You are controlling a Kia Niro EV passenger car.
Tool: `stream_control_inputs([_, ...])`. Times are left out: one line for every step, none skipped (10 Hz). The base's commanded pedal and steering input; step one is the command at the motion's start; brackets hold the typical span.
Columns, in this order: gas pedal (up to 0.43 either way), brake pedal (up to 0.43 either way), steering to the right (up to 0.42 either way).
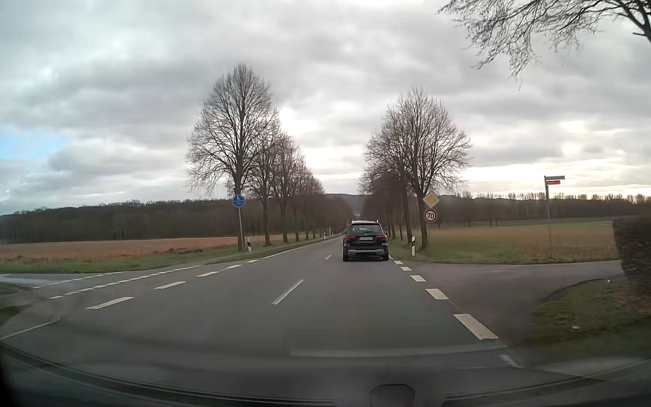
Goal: Follow the waypoints while adhering to traffic rules and regulations
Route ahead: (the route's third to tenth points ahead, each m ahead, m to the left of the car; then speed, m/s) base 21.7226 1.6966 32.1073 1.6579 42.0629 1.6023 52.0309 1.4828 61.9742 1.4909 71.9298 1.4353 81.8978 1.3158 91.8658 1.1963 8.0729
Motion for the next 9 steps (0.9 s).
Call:
stream_control_inputs([0.299, 0.0, 0.0])
stream_control_inputs([0.299, 0.0, 0.0])
stream_control_inputs([0.299, 0.0, 0.0])
stream_control_inputs([0.299, 0.0, 0.0])
stream_control_inputs([0.319, 0.0, 0.0])
stream_control_inputs([0.398, 0.0, 0.0])
stream_control_inputs([0.398, 0.0, 0.0])
stream_control_inputs([0.398, 0.0, 0.001])
stream_control_inputs([0.39, 0.0, 0.002])
